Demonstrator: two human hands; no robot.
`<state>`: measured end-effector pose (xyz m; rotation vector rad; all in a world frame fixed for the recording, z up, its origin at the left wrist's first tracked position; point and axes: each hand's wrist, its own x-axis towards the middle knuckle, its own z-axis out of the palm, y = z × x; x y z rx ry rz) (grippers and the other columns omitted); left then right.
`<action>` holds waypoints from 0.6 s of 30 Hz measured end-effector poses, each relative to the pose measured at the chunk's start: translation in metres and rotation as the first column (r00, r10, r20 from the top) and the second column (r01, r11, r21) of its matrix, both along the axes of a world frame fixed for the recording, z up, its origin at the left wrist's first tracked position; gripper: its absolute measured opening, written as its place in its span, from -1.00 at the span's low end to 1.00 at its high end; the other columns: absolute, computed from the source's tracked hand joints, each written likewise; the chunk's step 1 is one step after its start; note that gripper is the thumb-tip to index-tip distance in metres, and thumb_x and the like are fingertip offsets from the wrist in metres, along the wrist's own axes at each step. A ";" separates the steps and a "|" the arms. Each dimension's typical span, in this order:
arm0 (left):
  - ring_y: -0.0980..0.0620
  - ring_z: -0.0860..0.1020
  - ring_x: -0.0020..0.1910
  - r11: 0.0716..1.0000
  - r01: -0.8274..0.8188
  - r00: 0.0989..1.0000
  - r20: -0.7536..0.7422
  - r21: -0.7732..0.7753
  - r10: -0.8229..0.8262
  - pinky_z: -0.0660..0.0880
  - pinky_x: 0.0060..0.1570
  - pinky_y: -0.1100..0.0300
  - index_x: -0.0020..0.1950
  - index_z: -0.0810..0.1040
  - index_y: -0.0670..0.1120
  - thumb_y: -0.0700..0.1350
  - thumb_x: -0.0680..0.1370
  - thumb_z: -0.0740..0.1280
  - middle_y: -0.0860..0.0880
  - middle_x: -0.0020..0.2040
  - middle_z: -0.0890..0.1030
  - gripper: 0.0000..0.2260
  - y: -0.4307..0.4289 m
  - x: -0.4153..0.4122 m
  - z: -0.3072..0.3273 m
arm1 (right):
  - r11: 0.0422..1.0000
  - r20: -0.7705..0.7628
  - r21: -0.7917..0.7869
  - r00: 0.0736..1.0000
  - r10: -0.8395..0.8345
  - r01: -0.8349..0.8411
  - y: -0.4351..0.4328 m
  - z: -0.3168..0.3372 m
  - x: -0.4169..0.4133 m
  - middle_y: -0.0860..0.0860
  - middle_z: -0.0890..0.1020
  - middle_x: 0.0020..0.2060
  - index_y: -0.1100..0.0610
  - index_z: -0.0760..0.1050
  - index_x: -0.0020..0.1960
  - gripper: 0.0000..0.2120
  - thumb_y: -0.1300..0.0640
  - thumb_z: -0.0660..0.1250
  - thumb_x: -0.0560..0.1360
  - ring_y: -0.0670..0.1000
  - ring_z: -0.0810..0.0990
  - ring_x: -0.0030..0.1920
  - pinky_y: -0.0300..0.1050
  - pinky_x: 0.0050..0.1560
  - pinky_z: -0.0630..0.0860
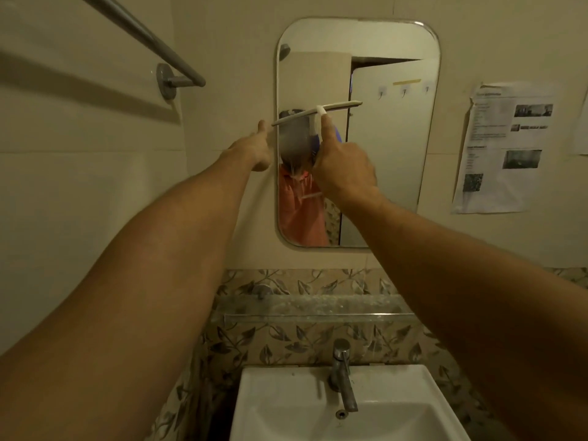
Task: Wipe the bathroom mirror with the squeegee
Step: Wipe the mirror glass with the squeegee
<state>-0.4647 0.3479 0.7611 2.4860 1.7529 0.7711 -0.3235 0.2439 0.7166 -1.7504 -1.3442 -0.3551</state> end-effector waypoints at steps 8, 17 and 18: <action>-0.24 0.30 0.48 0.999 -0.035 0.998 0.045 0.011 0.035 0.32 0.39 -0.10 0.63 -0.25 0.06 -0.27 0.62 0.14 -0.19 0.58 0.19 -0.26 0.001 0.007 0.006 | 0.995 0.307 0.043 0.947 -0.094 0.085 0.005 -0.014 -0.009 0.09 0.50 -0.22 -0.02 -0.18 0.67 -0.31 0.08 0.15 0.69 -0.01 0.45 -0.41 -0.10 -0.44 0.41; -0.24 0.48 0.28 0.999 -0.036 0.999 0.042 0.041 0.034 0.44 0.22 -0.08 0.64 -0.23 0.05 -0.24 0.63 0.22 -0.27 0.44 0.39 -0.24 -0.003 0.007 -0.006 | 0.994 0.353 -0.103 0.936 0.009 0.029 -0.009 -0.080 0.002 0.21 0.46 -0.07 -0.07 -0.27 0.65 -0.20 0.18 0.19 0.65 0.12 0.56 -0.30 0.01 -0.36 0.56; -0.24 0.48 0.27 0.998 -0.039 0.999 0.033 0.043 0.037 0.44 0.22 -0.08 0.64 -0.23 0.06 -0.25 0.63 0.20 -0.27 0.43 0.40 -0.25 -0.003 0.006 -0.008 | 0.994 0.366 -0.105 0.931 0.008 0.033 -0.010 -0.087 0.005 0.20 0.44 -0.10 -0.08 -0.29 0.65 -0.18 0.21 0.20 0.64 0.12 0.55 -0.31 0.02 -0.36 0.56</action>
